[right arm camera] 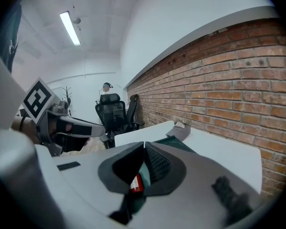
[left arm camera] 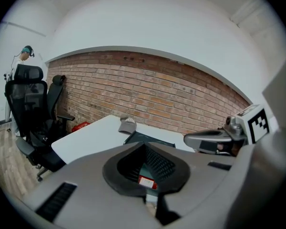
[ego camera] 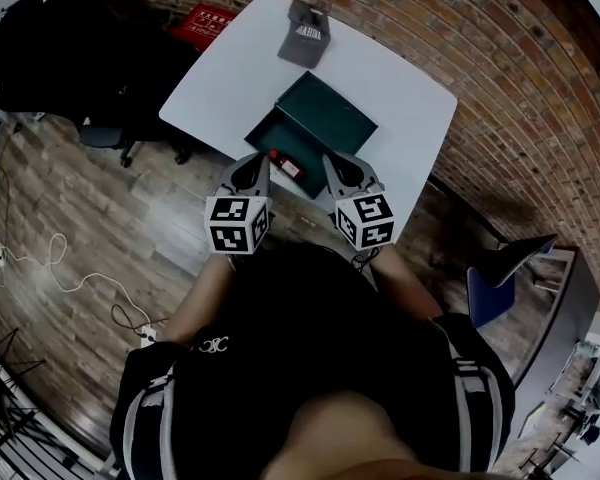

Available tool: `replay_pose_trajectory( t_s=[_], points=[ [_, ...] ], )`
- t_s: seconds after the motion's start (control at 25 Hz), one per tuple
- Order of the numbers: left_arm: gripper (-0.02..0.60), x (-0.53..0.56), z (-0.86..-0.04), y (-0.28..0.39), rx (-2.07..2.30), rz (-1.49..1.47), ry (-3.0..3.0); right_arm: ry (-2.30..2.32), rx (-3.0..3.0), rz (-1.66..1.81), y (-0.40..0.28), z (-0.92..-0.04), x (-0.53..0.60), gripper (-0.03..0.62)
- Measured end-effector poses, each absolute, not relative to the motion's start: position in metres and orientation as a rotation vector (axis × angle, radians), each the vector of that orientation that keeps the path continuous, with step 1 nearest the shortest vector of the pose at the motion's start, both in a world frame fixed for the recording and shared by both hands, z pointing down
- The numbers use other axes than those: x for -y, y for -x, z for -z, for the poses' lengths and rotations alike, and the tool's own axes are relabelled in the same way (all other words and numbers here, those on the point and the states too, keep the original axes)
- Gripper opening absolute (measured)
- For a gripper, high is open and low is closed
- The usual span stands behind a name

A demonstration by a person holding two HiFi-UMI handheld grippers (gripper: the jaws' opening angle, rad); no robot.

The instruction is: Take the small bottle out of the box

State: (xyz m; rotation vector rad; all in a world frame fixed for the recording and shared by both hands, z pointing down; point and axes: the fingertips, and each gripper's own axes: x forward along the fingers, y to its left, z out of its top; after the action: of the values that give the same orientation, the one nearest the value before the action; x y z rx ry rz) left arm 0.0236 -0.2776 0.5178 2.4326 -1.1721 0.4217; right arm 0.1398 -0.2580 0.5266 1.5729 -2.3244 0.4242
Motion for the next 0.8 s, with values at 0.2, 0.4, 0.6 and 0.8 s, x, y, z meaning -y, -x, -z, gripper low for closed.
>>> replay_pose_trajectory(
  t_s=[0.2,0.4,0.6,0.8],
  points=[
    [0.013,0.289,-0.516,-0.005,1.194,-0.437,-2.417,-1.402,2.344,-0.439,-0.106,-0.548,0.275,0.031],
    [0.014,0.297,-0.511,0.022,1.249,-0.448,-2.404,-1.144,2.313,-0.413,-0.065,-0.589,0.281,0.034],
    [0.014,0.289,-0.516,0.04,1.292,-0.457,-2.373,-1.133,2.277,-0.436,-0.056,-0.609,0.287,0.037],
    [0.014,0.282,-0.522,0.062,1.331,-0.476,-2.334,-1.036,2.208,-0.52,-0.056,-0.639,0.294,0.111]
  ],
)
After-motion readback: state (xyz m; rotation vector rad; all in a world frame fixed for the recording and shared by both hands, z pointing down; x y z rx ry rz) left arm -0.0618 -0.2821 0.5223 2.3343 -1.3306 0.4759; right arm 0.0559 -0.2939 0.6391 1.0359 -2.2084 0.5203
